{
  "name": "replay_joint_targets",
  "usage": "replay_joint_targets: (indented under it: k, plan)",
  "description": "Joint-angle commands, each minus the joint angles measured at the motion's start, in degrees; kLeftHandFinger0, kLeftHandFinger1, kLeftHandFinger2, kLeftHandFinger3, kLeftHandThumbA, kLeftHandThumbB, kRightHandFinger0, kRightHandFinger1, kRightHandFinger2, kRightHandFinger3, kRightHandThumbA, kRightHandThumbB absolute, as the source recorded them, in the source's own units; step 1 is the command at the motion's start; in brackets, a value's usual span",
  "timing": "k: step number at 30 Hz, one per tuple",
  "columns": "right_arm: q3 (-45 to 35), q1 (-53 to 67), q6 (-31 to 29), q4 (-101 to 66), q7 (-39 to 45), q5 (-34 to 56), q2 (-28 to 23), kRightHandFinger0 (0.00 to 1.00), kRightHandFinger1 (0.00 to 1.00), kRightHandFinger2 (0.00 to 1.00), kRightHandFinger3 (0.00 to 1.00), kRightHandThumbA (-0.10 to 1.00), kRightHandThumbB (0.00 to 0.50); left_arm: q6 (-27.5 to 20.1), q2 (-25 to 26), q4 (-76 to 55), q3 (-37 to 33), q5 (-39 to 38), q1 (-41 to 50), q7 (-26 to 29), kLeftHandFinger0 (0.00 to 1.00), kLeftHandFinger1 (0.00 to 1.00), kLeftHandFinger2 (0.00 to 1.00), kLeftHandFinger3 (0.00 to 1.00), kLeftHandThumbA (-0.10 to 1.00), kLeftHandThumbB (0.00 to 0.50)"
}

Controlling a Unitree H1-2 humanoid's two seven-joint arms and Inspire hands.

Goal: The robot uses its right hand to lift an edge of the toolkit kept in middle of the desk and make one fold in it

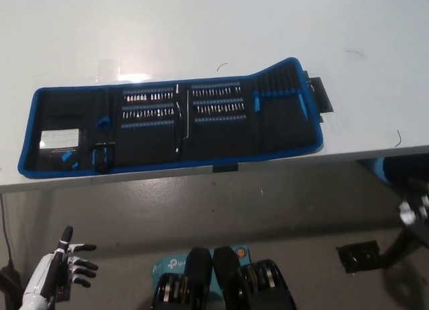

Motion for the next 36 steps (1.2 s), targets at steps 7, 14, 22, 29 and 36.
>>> replay_joint_targets:
  k: [7, 14, 22, 29, 36]
  plan:
    - [3.6, -13.0, 6.0, -14.1, 5.9, 3.0, -2.6, 0.00, 0.06, 0.25, 0.65, 0.31, 0.195, 0.5, 1.2, -2.4, 0.2, 0.3, -0.3, -0.8, 0.40, 0.43, 0.43, 0.61, 1.00, 0.500]
    - [3.5, -18.8, 6.8, -13.9, 6.8, 4.6, -1.7, 0.00, 0.04, 0.23, 0.63, 0.32, 0.203, 0.6, 1.1, -2.0, 0.2, 0.2, -0.4, -0.9, 0.41, 0.44, 0.42, 0.62, 1.00, 0.500]
    - [3.8, -24.8, 11.0, -1.8, 8.0, 5.2, -1.5, 0.26, 0.37, 0.51, 0.77, 0.41, 0.240, 0.1, 0.9, -1.4, 0.5, -0.1, -1.2, -0.8, 0.42, 0.42, 0.39, 0.59, 1.00, 0.500]
    - [2.0, -29.2, 12.4, 15.8, 6.0, 5.2, -0.1, 0.78, 0.96, 1.00, 1.00, 0.47, 0.207, 0.6, 0.7, -2.3, -0.2, 0.7, 0.5, -0.9, 0.43, 0.45, 0.45, 0.62, 1.00, 0.500]
    - [2.5, -29.5, 11.3, 20.2, 4.5, 3.7, 2.9, 0.95, 1.00, 1.00, 1.00, 0.54, 0.270, 1.1, 0.6, -2.1, 0.4, 0.0, -1.1, -0.8, 0.44, 0.44, 0.41, 0.59, 1.00, 0.500]
